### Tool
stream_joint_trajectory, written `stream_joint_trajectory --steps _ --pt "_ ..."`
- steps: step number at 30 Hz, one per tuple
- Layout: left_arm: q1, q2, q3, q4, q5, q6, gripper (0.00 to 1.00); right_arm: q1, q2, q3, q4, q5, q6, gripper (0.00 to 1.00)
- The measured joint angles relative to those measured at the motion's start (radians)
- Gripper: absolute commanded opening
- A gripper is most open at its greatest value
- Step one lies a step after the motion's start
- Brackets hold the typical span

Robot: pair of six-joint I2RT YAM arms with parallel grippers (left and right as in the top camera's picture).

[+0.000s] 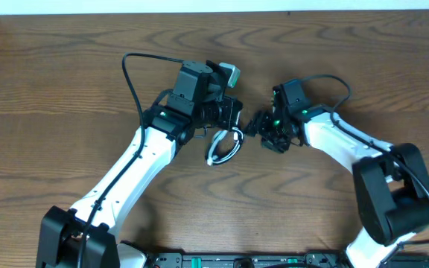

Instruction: Untangle cables

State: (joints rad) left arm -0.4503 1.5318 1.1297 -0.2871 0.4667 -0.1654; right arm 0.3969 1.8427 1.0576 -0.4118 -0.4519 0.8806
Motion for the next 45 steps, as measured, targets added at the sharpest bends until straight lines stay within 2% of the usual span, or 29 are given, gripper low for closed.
stream_joint_trajectory --steps 7,11,14,16,20,23,28,31,33,34,37,41,45 --pt "0.038 -0.027 0.0 0.004 0.014 -0.008 0.08 -0.002 0.012 -0.001 -0.018 0.015 -0.058 0.68" --pt "0.038 -0.13 0.0 -0.006 0.048 -0.015 0.07 -0.025 0.012 -0.001 -0.023 0.017 -0.108 0.7" --pt "0.037 -0.202 0.001 -0.06 0.044 -0.015 0.07 -0.058 0.012 -0.001 -0.034 0.008 -0.161 0.73" --pt "0.037 -0.205 0.001 -0.135 -0.012 -0.016 0.07 -0.095 0.009 0.0 -0.06 -0.005 -0.217 0.73" --pt "0.037 -0.124 0.0 -0.189 -0.132 -0.018 0.07 -0.146 -0.013 -0.001 -0.109 -0.01 -0.296 0.74" --pt "0.043 0.017 0.0 -0.189 -0.217 -0.018 0.08 -0.162 -0.072 -0.001 -0.138 -0.013 -0.365 0.74" --pt "0.071 0.153 0.0 -0.182 -0.257 -0.012 0.09 -0.16 -0.098 0.0 -0.157 -0.016 -0.399 0.74" --pt "0.077 0.227 0.0 -0.12 -0.264 0.061 0.08 -0.154 -0.097 0.0 -0.159 -0.016 -0.404 0.74" --pt "0.077 0.27 0.0 -0.075 -0.264 0.155 0.13 -0.143 -0.097 0.0 -0.168 -0.016 -0.404 0.74" --pt "0.077 0.282 0.0 -0.058 -0.266 0.191 0.22 -0.14 -0.098 0.0 -0.173 -0.016 -0.405 0.74" --pt "0.077 0.33 0.0 -0.013 -0.284 0.278 0.3 -0.119 -0.098 0.0 -0.182 -0.017 -0.41 0.74" --pt "0.077 0.376 0.0 0.011 -0.32 0.322 0.38 -0.1 -0.098 0.0 -0.183 -0.017 -0.412 0.76" --pt "0.076 0.38 0.0 0.02 -0.365 0.337 0.39 -0.098 -0.097 0.0 -0.183 -0.017 -0.414 0.76"
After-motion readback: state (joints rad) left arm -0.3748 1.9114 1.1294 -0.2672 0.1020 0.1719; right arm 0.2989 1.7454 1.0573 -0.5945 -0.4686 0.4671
